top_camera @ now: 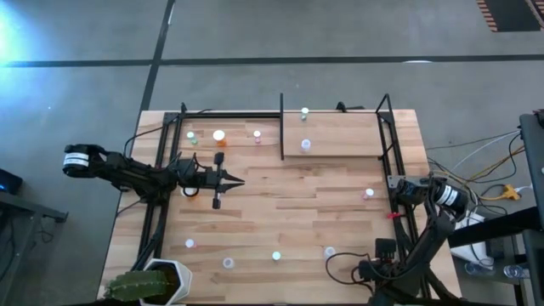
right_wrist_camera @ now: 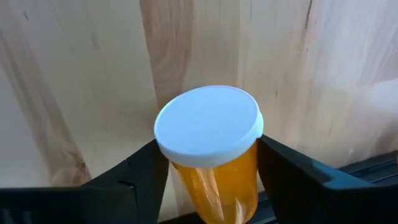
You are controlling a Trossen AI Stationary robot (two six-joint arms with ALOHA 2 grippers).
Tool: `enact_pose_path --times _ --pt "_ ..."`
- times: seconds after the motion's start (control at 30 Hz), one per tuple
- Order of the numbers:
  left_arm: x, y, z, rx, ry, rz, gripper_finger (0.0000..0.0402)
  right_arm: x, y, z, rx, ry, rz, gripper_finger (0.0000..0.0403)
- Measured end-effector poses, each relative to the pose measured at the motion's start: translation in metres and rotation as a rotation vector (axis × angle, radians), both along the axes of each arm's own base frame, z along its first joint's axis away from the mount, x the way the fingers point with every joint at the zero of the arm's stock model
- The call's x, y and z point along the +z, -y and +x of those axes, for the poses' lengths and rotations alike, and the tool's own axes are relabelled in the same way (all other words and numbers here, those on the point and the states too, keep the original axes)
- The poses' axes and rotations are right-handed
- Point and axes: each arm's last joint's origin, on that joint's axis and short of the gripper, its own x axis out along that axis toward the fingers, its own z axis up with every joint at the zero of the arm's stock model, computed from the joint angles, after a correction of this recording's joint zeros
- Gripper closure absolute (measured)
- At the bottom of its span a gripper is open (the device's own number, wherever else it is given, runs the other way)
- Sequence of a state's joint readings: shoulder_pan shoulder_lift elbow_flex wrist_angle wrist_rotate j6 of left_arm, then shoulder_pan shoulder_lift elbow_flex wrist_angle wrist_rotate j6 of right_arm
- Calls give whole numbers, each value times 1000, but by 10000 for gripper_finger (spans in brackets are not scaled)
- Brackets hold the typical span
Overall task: Pick and place medicine bottles onto shelf by color
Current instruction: Put the bottom orange pill bottle on the shelf
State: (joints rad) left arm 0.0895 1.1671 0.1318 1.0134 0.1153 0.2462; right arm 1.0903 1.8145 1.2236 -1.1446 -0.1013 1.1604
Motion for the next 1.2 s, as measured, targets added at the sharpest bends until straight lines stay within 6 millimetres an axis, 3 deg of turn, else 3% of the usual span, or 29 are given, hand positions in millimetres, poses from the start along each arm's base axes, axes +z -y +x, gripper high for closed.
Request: enact_pose_path --times 0.2,0.37,0.63,0.93,1.07,1.2 --pt "0 0 0 0 1 1 388 1 1 2 -30 8 -1 217" --pt "0 0 0 0 1 6 388 7 3 7 -59 45 -1 216" --pt "0 0 0 -1 2 5 388 48 20 27 44 487 -116 219" --pt "1 0 0 -1 12 3 388 98 90 34 128 1072 -554 214" --pt "3 0 0 -1 34 3 388 109 137 34 28 1288 -737 213" --pt "5 0 1 -1 39 3 388 109 184 29 -133 1350 -867 213"
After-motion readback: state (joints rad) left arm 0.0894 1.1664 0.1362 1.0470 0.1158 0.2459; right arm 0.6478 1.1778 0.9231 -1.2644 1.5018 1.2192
